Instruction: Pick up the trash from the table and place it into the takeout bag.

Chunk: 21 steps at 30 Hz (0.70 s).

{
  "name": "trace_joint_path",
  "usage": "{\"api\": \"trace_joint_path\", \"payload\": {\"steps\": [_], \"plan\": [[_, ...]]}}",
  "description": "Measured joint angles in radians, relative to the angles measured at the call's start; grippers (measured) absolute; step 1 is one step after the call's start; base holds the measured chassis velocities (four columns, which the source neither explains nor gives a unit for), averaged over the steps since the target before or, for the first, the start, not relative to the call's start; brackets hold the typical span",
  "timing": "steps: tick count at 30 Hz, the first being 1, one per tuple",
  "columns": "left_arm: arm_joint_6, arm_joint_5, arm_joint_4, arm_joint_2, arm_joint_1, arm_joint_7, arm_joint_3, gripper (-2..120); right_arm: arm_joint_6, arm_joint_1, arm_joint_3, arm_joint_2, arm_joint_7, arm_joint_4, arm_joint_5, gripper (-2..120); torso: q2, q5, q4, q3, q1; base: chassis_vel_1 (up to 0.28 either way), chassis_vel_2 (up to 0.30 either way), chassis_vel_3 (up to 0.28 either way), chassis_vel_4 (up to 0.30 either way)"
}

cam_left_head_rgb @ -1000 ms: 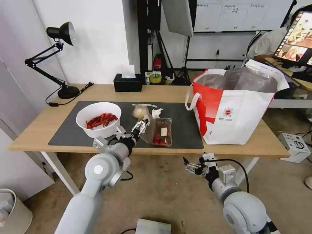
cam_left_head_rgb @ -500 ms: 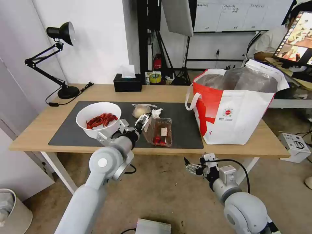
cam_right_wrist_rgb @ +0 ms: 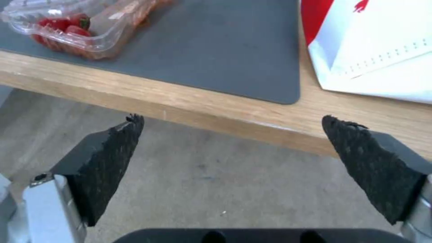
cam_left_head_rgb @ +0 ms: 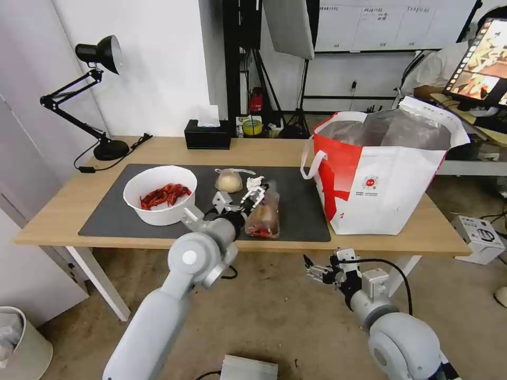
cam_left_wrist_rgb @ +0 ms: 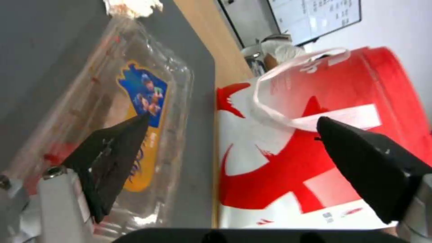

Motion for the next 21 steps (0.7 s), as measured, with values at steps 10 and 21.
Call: {"api": "trace_joint_path", "payload": {"steps": [10,21], "plan": [[0.049,0.360,0.012,0.115,-0.039,0.164,0.081,100,0.001,0.000,0.003,-0.001,0.000,0.006,0.000,100,0.000,-0.0002,0.0002,0.000,0.000,0.000,0.000,0.000,0.000],[0.006,0.609,0.069,0.251,-0.077,0.421,0.174,69,0.010,0.021,0.008,-0.009,0.001,0.005,0.033,100,0.000,-0.0003,0.0001,0.000,0.000,0.000,0.000,0.000,0.000]]}}
